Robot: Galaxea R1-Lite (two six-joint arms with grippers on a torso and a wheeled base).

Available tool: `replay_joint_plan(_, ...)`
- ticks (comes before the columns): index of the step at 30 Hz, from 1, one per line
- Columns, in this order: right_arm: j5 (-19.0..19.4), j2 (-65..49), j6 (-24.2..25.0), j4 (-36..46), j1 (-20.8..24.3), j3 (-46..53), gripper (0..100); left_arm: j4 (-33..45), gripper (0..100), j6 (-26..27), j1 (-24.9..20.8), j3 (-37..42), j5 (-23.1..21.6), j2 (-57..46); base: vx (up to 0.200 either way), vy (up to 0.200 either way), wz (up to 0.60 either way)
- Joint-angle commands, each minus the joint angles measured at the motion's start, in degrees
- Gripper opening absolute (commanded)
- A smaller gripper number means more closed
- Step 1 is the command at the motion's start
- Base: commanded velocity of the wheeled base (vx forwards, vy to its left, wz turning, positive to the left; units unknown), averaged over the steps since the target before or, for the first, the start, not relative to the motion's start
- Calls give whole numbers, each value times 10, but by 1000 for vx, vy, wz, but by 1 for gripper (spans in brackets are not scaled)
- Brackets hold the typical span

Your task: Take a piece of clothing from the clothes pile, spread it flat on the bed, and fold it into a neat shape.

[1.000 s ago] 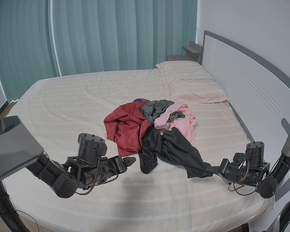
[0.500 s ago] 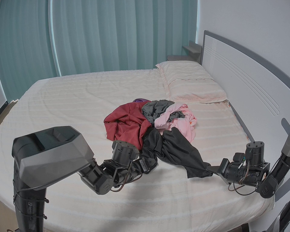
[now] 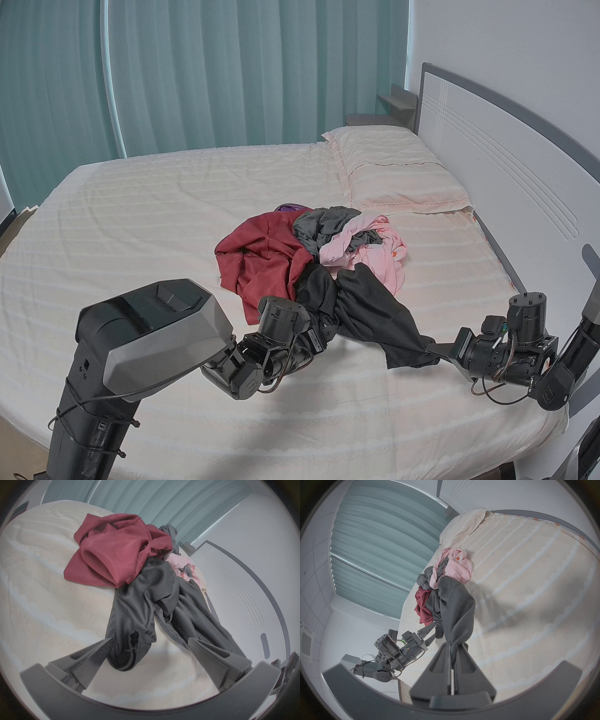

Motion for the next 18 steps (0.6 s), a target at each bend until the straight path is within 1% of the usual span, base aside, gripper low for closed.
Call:
replay_joint_plan(1,0,-2,0,0,1,0,0,-1,0,0,0,-8,0,15,0,0,0)
replay_joint_plan(6,-1,-1,0,0,0,0,0,4,0,6,0,-2,3,16,0,0,0)
replay_joint_plan(9,-1,-1,-1,0,0,1,0,0,0,35,1,13,24,16,0,0,0)
replay_joint_plan(11,-2,-2,-2,0,0,1,0,-2,0,45,2,19,34,15,0,0,0)
replay_joint_plan(14,-2,-3,-3,0,-2,1,0,-1,0,42,6,35,36,6,0,0,0)
replay_joint_plan(16,-2,-8,-3,0,-2,1,0,-3,0,39,8,59,36,-19,0,0,0)
replay_joint_plan(18,-2,-14,-2,0,-1,2,0,-11,0,21,9,88,36,-51,0,0,0)
